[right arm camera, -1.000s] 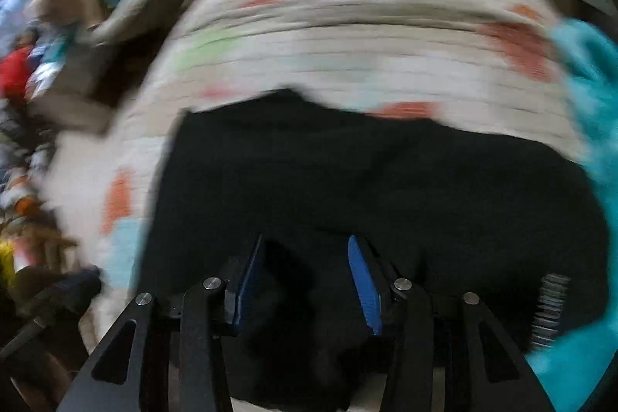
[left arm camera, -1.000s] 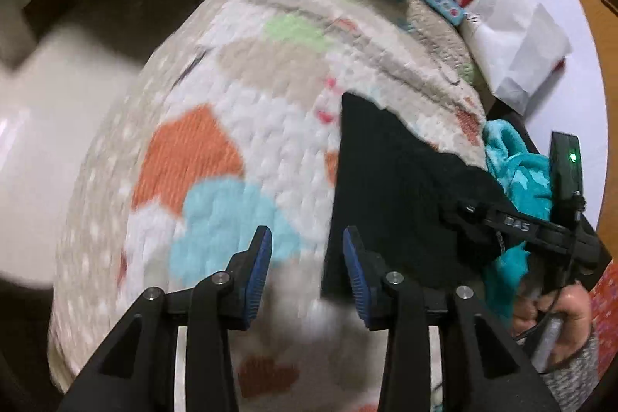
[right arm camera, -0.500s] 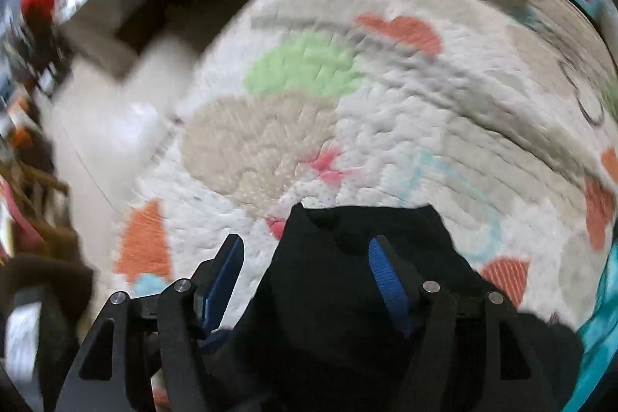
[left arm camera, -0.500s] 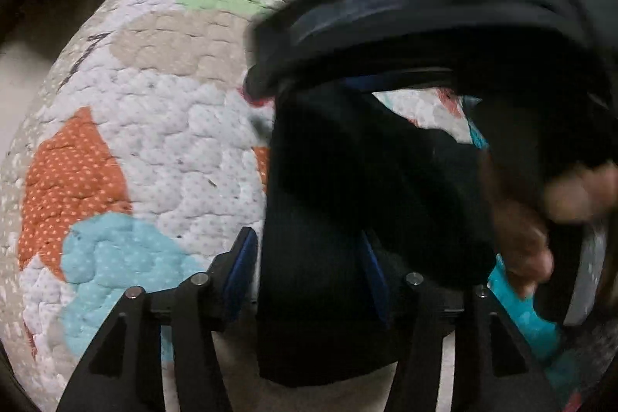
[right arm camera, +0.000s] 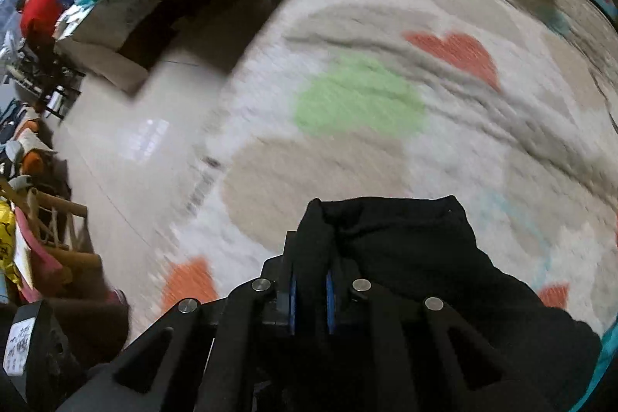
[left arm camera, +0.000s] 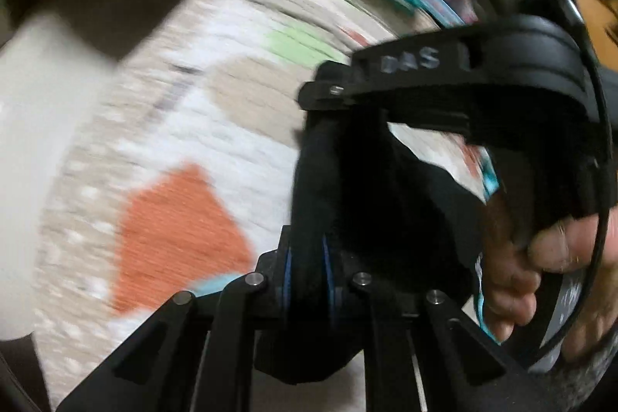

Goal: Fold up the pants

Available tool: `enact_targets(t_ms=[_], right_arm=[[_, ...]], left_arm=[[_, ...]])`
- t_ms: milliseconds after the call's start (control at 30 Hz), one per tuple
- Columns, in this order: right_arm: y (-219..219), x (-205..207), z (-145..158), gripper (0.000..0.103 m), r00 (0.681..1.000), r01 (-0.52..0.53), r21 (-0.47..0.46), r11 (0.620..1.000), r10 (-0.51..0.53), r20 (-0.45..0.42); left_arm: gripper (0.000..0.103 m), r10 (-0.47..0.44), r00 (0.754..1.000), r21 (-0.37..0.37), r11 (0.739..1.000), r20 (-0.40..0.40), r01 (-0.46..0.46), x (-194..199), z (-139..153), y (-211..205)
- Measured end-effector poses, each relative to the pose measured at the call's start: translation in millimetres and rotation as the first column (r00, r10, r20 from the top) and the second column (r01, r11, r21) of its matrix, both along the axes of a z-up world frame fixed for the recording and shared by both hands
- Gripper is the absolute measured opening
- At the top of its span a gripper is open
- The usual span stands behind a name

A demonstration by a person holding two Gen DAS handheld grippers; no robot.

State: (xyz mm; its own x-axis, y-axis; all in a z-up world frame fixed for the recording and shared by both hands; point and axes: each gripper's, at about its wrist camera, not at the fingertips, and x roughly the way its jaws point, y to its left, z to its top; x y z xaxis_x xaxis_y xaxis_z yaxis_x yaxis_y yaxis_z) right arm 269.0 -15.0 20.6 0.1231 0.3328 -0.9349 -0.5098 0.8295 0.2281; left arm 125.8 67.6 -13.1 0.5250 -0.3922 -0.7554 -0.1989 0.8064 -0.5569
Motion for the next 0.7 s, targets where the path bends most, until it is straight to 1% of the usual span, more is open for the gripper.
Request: enact_targets(t_ms=[33,100,133,167,200,233,267,333,367,433,500,533,567,633,700], right_arm=[[13.1,-0.4,1.8,0.012,1.000,-0.008,0.015,1.000,0.008,0.002],[33.7,2.4,-1.6,0.018,1.000,-0.013,0.042,0.999,0.013,0.000],[38.2,1.6,-3.0,0.025,1.000,-0.016,0.050,0.999,0.016,-0.006],[46.1,1.5,-2.8,0.033,1.000,-0.021,0.061,0.998,0.022,-0.014],[50.0,0.2,0.9,0.037,1.000,-0.023,0.084,0.996,0.025,-0.016],[50.0,2.2,11.1,0.044,1.000,-0.017,0.117,0.993,0.017,0.003],[41.6,2.7,20.6,0.048,1.000,-0.007,0.142,0.990,0.004,0.025],[16.9,2.6,41.7,0.049,0.996,0.034,0.162,0.986,-0.046,0.071],[-7.2,-1.4,55.6,0.049,0.991,0.072,0.163,0.984,-0.089,0.100],[-40.4,-11.2,68.8,0.049,0.984,0.107,0.154,0.982,-0.127,0.127],[-73.2,-32.3,72.4,0.040,0.976,0.149,0.147,0.978,-0.170,0.140],[-81.5,-40.5,69.1,0.032,0.976,0.161,0.164,0.973,-0.181,0.117],[-94.5,-55.1,58.4,0.029,0.980,0.173,0.201,0.964,-0.189,0.065],[-99.3,-75.7,41.4,0.028,0.981,0.185,0.230,0.955,-0.195,0.021],[-96.9,-91.3,12.3,0.028,0.978,0.206,0.212,0.955,-0.208,-0.012]], left_arm=[[0.014,0.036,0.999,-0.005,0.999,-0.012,-0.036,0.1,-1.8,11.7],[0.017,0.097,0.994,-0.023,0.995,-0.057,-0.099,0.1,-8.4,32.1],[0.021,0.124,0.989,-0.048,0.991,-0.076,-0.128,-1.2,-11.9,40.9],[0.022,0.140,0.987,-0.071,0.987,-0.082,-0.146,-2.9,-12.9,46.0],[0.022,0.151,0.985,-0.089,0.983,-0.083,-0.158,-4.8,-12.4,49.5],[0.022,0.162,0.984,-0.089,0.982,-0.074,-0.169,-7.0,-9.2,52.4],[0.022,0.182,0.982,-0.079,0.979,-0.057,-0.186,-9.7,-4.1,55.2],[0.022,0.228,0.974,-0.072,0.971,-0.017,-0.228,-17.6,4.5,57.5],[0.022,0.243,0.970,-0.074,0.967,-0.002,-0.243,-21.8,8.8,59.7],[0.022,0.267,0.963,-0.074,0.962,0.028,-0.264,-29.5,18.0,63.3],[0.022,0.266,0.963,-0.061,0.963,0.043,-0.263,-32.3,20.3,60.4],[0.022,0.256,0.966,-0.055,0.966,0.044,-0.253,-30.8,20.4,56.7],[0.022,0.245,0.969,-0.048,0.969,0.042,-0.243,-29.2,20.1,52.2],[0.022,0.234,0.972,-0.040,0.972,0.037,-0.232,-29.0,19.0,54.0],[0.022,0.227,0.973,-0.034,0.974,0.032,-0.226,-22.2,17.0,49.6]])
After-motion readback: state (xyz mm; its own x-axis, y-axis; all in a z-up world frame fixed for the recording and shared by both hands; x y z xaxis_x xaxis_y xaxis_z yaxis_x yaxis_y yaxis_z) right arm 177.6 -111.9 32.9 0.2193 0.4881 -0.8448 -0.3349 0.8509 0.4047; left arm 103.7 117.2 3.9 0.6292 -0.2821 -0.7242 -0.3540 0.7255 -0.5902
